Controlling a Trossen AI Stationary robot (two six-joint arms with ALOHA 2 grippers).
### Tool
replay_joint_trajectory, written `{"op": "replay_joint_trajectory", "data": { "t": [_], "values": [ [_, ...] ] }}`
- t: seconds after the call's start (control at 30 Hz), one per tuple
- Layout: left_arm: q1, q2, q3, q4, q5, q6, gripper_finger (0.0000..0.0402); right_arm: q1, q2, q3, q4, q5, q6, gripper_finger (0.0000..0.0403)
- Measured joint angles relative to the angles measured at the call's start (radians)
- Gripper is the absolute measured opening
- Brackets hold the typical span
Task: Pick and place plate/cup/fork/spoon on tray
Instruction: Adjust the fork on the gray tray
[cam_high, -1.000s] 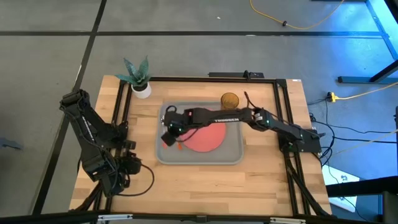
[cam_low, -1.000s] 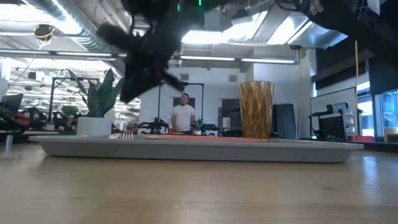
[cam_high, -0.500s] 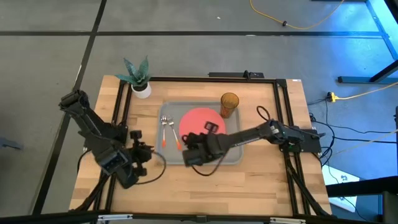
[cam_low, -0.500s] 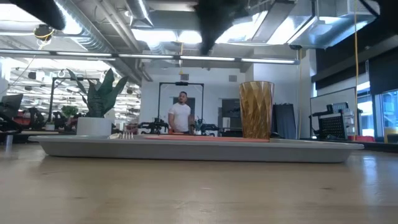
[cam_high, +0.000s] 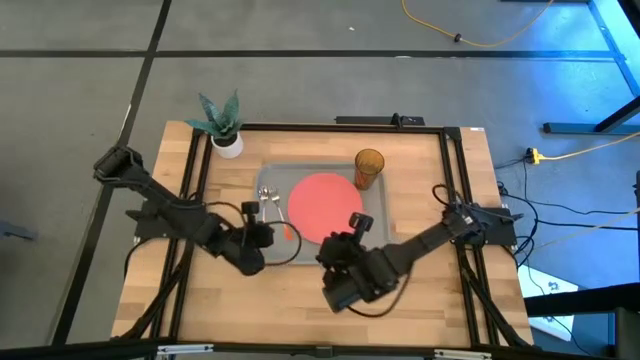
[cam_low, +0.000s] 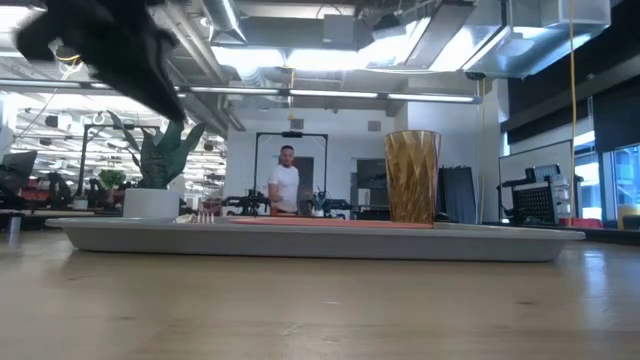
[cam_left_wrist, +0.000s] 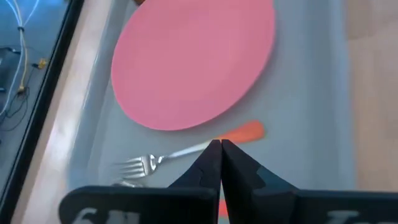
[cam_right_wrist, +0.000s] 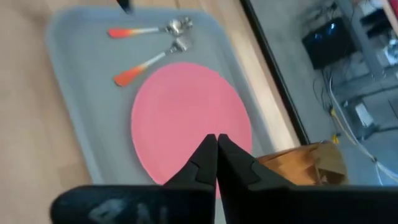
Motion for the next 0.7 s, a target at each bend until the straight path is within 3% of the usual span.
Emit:
{"op": "replay_joint_trajectory", "data": {
  "t": [0.23,0.33,0.5,0.7],
  "values": [
    [0.163,0.0,-0.121,0.236,0.124,0.119,0.0,0.066,-0.047,0.0,0.0,0.042,0.094,0.0013],
    [0.221,0.001,-0.154,0.289,0.133,0.134,0.0,0.066,-0.05,0.0,0.0,0.061,0.143,0.0007],
    [0.305,0.006,-0.194,0.331,0.285,0.161,0.0,0.057,-0.05,-0.017,0.0,0.085,0.154,0.0007],
    [0.387,0.054,-0.219,0.436,0.341,0.188,0.0,0.051,-0.049,-0.051,-0.001,0.095,0.171,0.0015]
  ]
}}
